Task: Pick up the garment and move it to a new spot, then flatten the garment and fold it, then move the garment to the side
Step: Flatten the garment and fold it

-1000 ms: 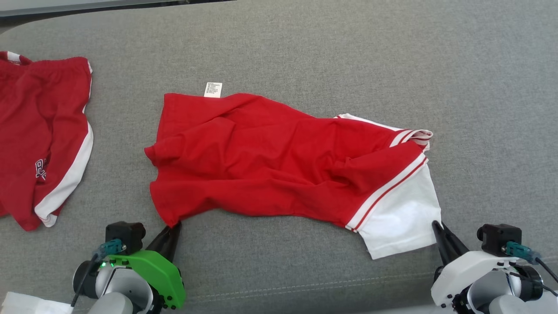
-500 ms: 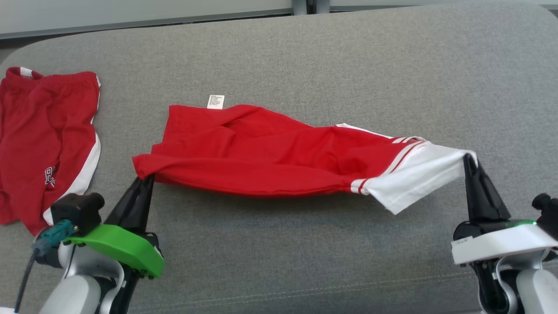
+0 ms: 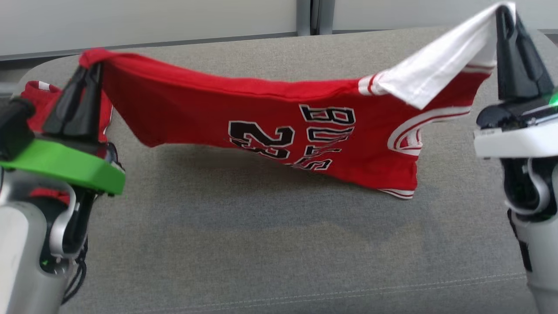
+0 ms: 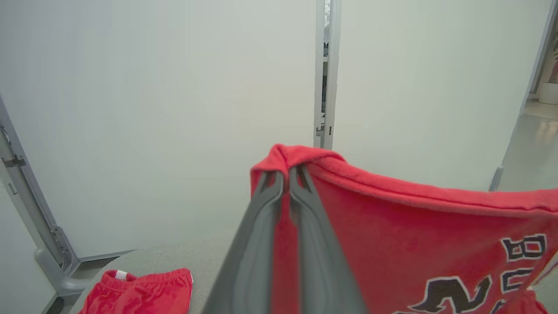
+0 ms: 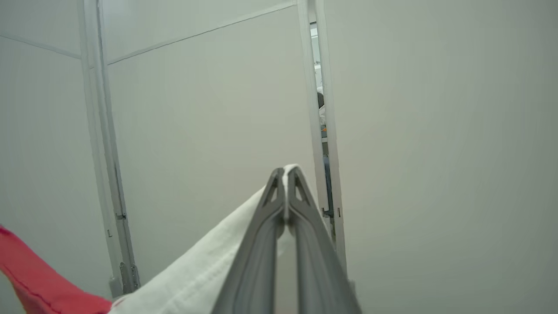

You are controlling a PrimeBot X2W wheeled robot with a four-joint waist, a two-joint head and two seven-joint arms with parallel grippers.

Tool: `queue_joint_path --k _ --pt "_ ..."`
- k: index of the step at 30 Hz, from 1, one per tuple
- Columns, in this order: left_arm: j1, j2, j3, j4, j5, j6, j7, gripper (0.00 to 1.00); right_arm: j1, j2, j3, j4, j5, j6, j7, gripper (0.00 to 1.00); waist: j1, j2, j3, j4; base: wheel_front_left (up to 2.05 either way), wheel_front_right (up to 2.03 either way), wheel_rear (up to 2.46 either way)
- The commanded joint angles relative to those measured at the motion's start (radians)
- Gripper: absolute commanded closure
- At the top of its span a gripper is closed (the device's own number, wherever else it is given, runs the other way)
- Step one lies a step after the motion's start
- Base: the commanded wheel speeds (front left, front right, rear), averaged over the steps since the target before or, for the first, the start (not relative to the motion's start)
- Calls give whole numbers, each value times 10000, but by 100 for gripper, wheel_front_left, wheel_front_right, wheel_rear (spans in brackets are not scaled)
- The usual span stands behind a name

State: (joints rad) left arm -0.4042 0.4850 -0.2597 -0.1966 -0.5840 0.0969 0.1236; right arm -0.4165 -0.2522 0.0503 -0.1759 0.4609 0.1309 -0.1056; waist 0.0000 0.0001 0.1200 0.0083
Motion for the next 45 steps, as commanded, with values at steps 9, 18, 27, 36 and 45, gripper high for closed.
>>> queue_joint_path --k 9,18,27,36,45 --pt "-2589 240 -30 414 444 -248 420 100 -3097 -750 324 862 -196 -2 124 100 0 -1 -276 -21 0 0 0" --pt "-3585 327 -105 615 497 -340 771 100 -4387 -1155 428 1183 -89 -2 349 100 0 -1 -382 -63 0 0 0" --pt "-4218 90 -390 1246 342 -463 1075 100 -5324 -1265 792 2297 25 -3 761 100 0 -1 -57 -104 0 0 0" --pt "-6226 -650 -792 3840 309 -953 915 100 -8030 -1168 1791 5409 -360 -3 706 100 0 -1 1011 -64 0 0 0" --pt "-8425 -1326 -640 7133 493 -1302 -675 100 -10917 -836 2112 8378 -1157 -5 -632 100 0 -1 1910 27 0 0 0"
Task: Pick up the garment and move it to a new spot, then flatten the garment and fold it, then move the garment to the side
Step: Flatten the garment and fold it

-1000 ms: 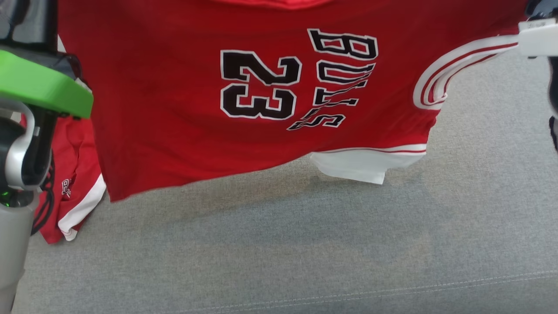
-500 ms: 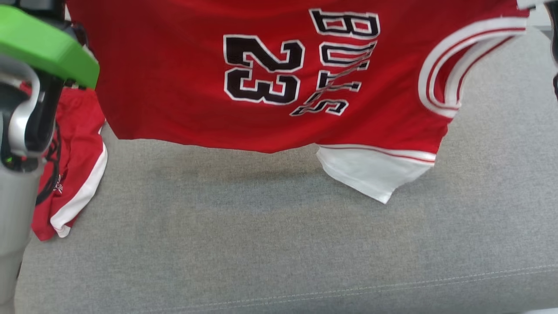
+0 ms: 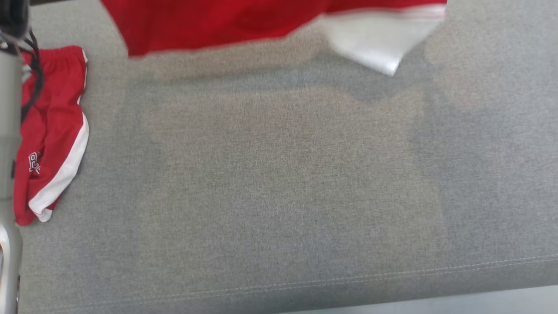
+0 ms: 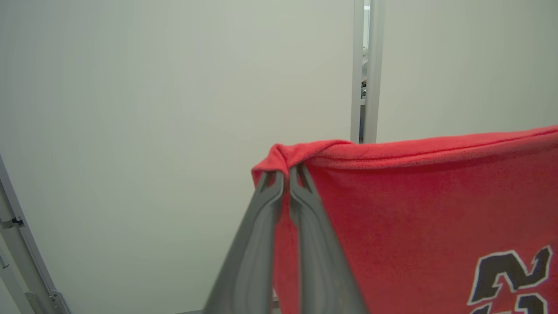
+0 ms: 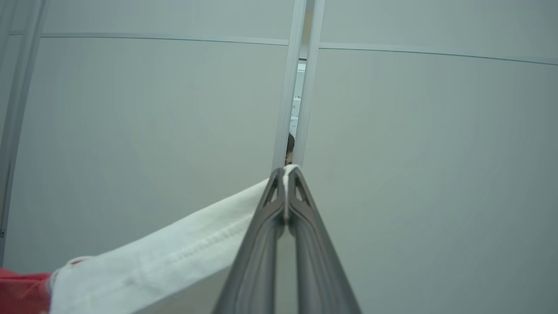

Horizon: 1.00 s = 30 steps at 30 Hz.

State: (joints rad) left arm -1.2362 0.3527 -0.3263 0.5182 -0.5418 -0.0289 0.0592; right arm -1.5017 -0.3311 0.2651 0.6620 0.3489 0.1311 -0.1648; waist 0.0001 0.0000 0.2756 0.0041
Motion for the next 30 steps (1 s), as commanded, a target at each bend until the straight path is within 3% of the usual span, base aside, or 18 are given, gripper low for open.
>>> queue_joint_path --k 1,9,15,22,26,30 --pt "-374 -71 48 356 110 -71 -292 100 -379 10 -104 316 -175 -7 -253 100 -1 0 457 73 0 0 0" --pt "-1884 -426 31 2799 272 -423 -1945 100 -1936 790 69 2173 -646 -7 -916 100 -1 0 1531 -54 0 0 0" --pt "-1457 -764 -20 4036 -51 -770 -2744 100 -1205 947 1047 2209 -11 -5 -991 100 -1 0 2325 -83 0 0 0" --pt "136 -1216 166 4167 -623 -965 -3225 100 1372 260 1868 46 1824 -8 -995 100 -1 0 2569 25 0 0 0" --pt "1440 -1267 434 3085 -487 -995 -3250 100 3583 -112 1693 -1594 2710 -8 -991 100 -1 0 2448 55 0 0 0" --pt "3334 -1314 824 1629 -228 -852 -3239 100 6034 -66 1243 -3100 3358 -4 -990 100 -1 0 2165 -7 0 0 0"
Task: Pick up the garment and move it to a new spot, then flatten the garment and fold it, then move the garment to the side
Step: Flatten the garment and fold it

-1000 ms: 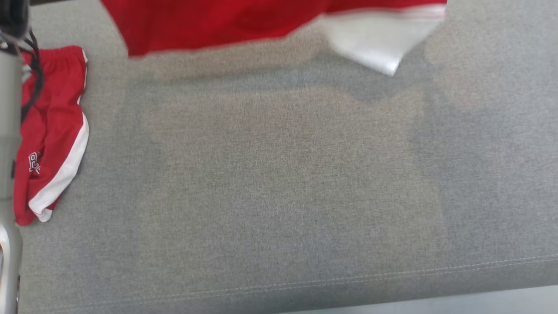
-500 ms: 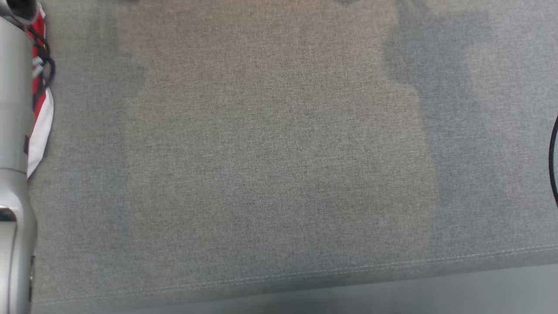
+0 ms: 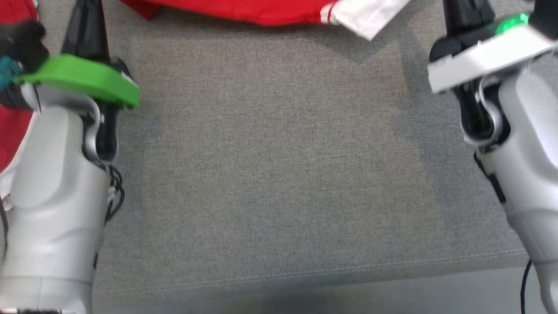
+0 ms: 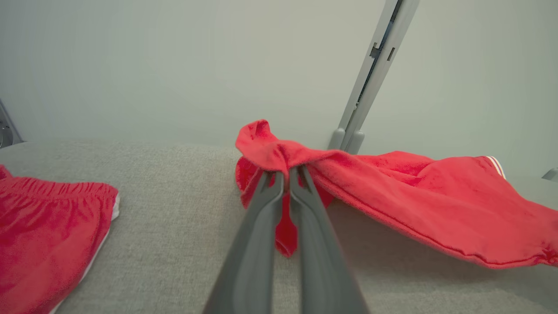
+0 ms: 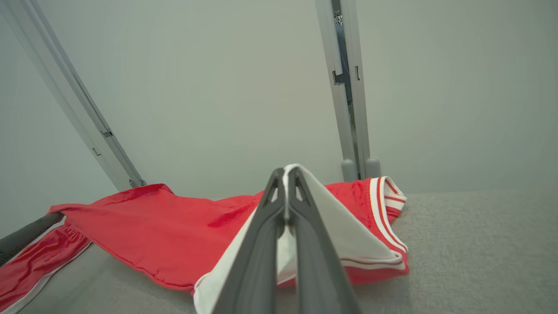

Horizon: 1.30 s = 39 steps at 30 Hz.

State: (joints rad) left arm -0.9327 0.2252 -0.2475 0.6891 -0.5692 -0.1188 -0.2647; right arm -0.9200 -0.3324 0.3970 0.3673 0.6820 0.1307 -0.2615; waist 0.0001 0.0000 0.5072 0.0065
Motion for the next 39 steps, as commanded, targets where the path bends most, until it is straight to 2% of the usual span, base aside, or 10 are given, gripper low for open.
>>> queue_joint_path --k 1,6,9,15,20,28,34,39 --pt "732 -74 103 -436 110 78 -1 100 805 -54 -273 -481 94 -1 -25 100 -1 0 -253 -16 0 0 0" --pt "2862 -99 322 -2038 398 441 -2 100 3509 276 -1245 -1692 229 -1 -16 100 -1 0 -754 10 0 0 0" --pt "3615 -57 346 -2577 458 621 -2 100 4369 439 -1540 -2071 174 -1 68 100 -1 0 -991 -7 0 0 0" --pt "5798 17 325 -3793 264 1096 248 100 6790 1200 -2249 -2873 -10 0 517 100 -1 0 -1857 4 0 0 0" --pt "7799 120 144 -4813 76 1550 998 100 8857 1967 -2827 -3472 -293 0 1059 100 -1 0 -2851 -40 0 0 0" --pt "9761 532 105 -6021 -214 2114 2189 100 10896 2610 -3409 -4215 -448 0 1823 100 -1 0 -3818 -118 0 0 0" --pt "10780 922 211 -6820 -409 2517 3055 100 11990 2752 -3731 -4617 -332 0 2422 100 -1 0 -4320 -98 0 0 0" --pt "11146 1095 177 -7211 -640 2629 3708 100 12379 2796 -3793 -4806 -296 0 2769 100 -1 0 -4434 -177 0 0 0"
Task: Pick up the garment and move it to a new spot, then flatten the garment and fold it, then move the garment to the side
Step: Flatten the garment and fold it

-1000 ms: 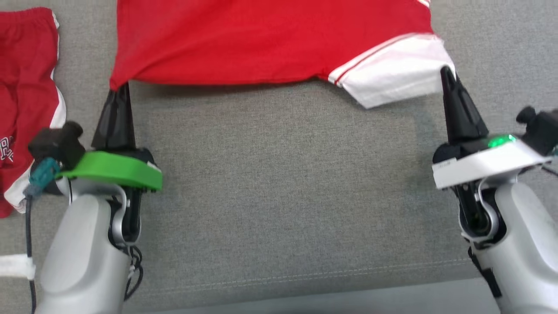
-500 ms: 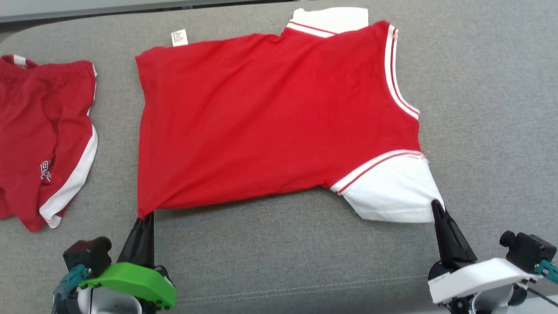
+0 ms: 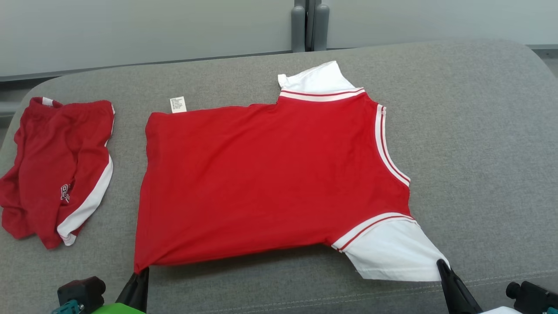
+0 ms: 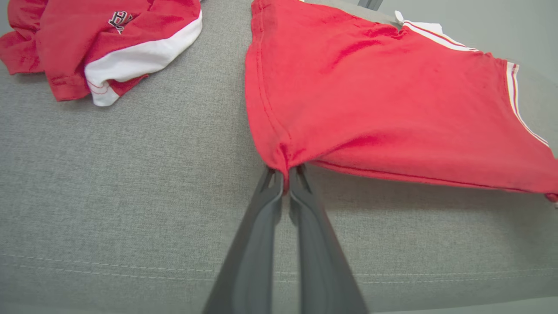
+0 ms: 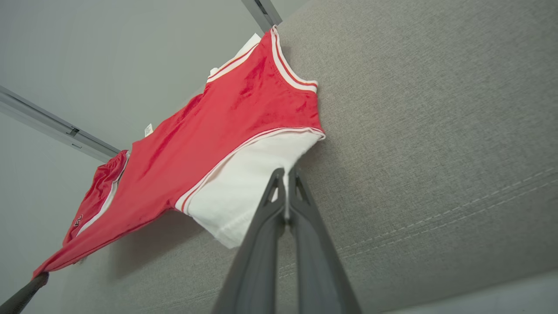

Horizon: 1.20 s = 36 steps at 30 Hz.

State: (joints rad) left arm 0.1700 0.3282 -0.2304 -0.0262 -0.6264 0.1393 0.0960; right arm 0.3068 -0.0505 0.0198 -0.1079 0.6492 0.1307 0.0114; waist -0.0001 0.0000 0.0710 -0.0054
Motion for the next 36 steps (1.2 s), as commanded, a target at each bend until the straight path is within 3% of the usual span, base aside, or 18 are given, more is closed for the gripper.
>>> queue_joint_path --k 1,11,19,28,36 --pt "163 110 -13 -105 -101 85 224 100 124 -20 -5 -56 85 0 62 100 1 0 -80 -79 0 0 0" --pt "-154 334 -186 -265 -518 -30 1351 100 -666 -14 138 -85 -286 0 379 100 1 0 204 -140 0 0 0" --pt "-1352 475 -152 -19 -1234 -594 2226 100 -2963 -345 329 260 -632 0 1125 100 1 0 1004 -197 0 0 0" --pt "-2881 404 171 771 -2053 -1106 2624 100 -5780 -1116 860 2153 -439 0 1166 100 1 0 1889 -127 0 0 0" --pt "-3964 216 362 1853 -2540 -1494 2660 100 -7572 -1386 1353 4393 -50 0 842 100 1 0 2409 -55 0 0 0"
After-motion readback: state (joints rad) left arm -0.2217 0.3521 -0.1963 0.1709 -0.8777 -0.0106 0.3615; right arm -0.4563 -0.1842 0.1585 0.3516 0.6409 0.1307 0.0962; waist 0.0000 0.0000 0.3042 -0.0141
